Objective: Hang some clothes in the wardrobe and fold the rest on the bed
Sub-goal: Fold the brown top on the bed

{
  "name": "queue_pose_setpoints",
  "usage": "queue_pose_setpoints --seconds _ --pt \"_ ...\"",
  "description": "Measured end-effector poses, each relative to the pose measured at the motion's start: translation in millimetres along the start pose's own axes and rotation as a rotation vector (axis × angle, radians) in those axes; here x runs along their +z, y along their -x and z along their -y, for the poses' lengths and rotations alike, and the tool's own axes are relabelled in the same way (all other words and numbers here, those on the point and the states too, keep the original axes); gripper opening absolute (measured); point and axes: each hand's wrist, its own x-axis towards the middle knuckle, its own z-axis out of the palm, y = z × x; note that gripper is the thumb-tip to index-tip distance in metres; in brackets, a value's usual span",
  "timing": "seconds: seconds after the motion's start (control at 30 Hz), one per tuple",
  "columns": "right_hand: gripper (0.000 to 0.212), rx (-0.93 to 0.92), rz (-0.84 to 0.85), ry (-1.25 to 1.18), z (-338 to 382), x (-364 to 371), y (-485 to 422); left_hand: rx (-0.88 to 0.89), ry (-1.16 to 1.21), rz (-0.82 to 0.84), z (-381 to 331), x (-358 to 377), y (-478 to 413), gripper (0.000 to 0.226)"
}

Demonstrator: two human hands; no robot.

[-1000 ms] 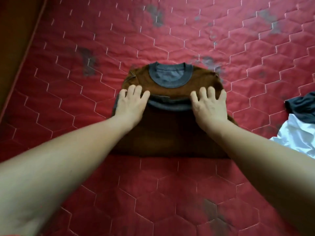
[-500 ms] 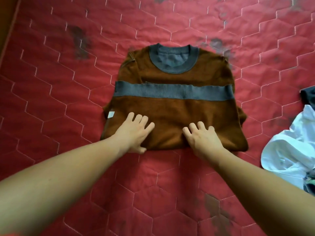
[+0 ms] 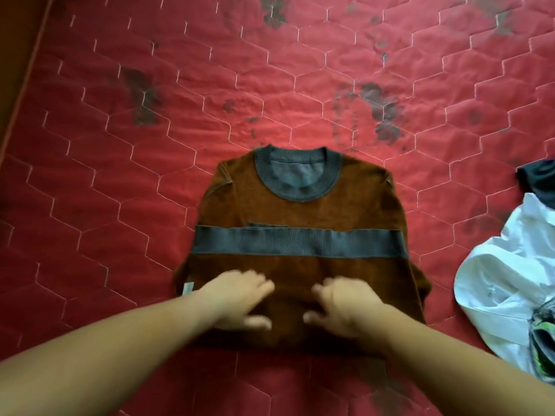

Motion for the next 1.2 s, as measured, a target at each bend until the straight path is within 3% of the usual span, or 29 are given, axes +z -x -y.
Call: queue_pose_setpoints --seconds 0.07,0.1,0.17,0.23,0.37,0.5,0.6,0.67,0.8,0.9,1.0,1.1,1.2 --pt "0.058 0.054 -0.334 0.07 -18.2 -16.1 -13.4 -0.143 -0.075 -0.294 15.7 -18.3 -18.8 0.065" --pt "0.066 0.108 -0.395 0.086 -27.6 -24.3 -19.0 -0.243 -0.056 -0.335 23.8 -29.1 -27.3 0.071" --pt "0.083 0.179 -0.33 0.034 -42.6 -36.9 -29.2 -0.378 0.047 -0.266 37.3 -43.3 -42.3 0.086" --pt "0.082 0.187 -0.258 0.013 -48.8 -43.1 -40.1 -0.407 0.064 -0.206 44.2 -49.3 -53.9 0.091" --pt "0.043 0.162 -0.185 0.005 -56.5 -56.0 -44.2 -0.382 0.142 -0.135 49.9 -56.6 -59.1 0.059" --pt "0.051 0.134 -0.145 -0.076 -64.8 -55.1 -43.7 -0.328 0.289 -0.075 59.7 -59.6 -54.6 0.036" --pt "0.05 0.152 -0.085 -0.528 -65.5 -60.4 -49.7 -0.261 0.409 -0.066 69.3 -62.7 -54.8 0.022" --pt "0.057 0.2 0.007 -0.682 -65.9 -67.6 -56.3 -0.211 0.374 -0.065 74.7 -62.3 -56.1 0.02" --pt "0.062 0.152 0.258 -0.544 -61.9 -82.3 -58.5 -0.185 0.354 -0.069 76.6 -58.1 -56.4 0.021" --pt "0.052 0.114 0.141 -0.262 -63.6 -83.1 -55.5 -0.198 0.312 -0.105 77.6 -53.6 -54.9 0.016" --pt "0.027 0.04 0.012 -0.372 -72.7 -80.8 -51.4 -0.196 0.269 -0.157 79.2 -51.2 -51.0 0.014" --pt "0.027 -0.011 -0.167 -0.346 -79.5 -92.8 -48.7 -0.154 0.184 -0.26 83.8 -59.8 -45.5 0.015" --pt "0.029 -0.058 -0.398 -0.11 -90.1 -123.3 -48.7 -0.147 0.095 -0.434 100.0 -91.5 -42.0 0.023"
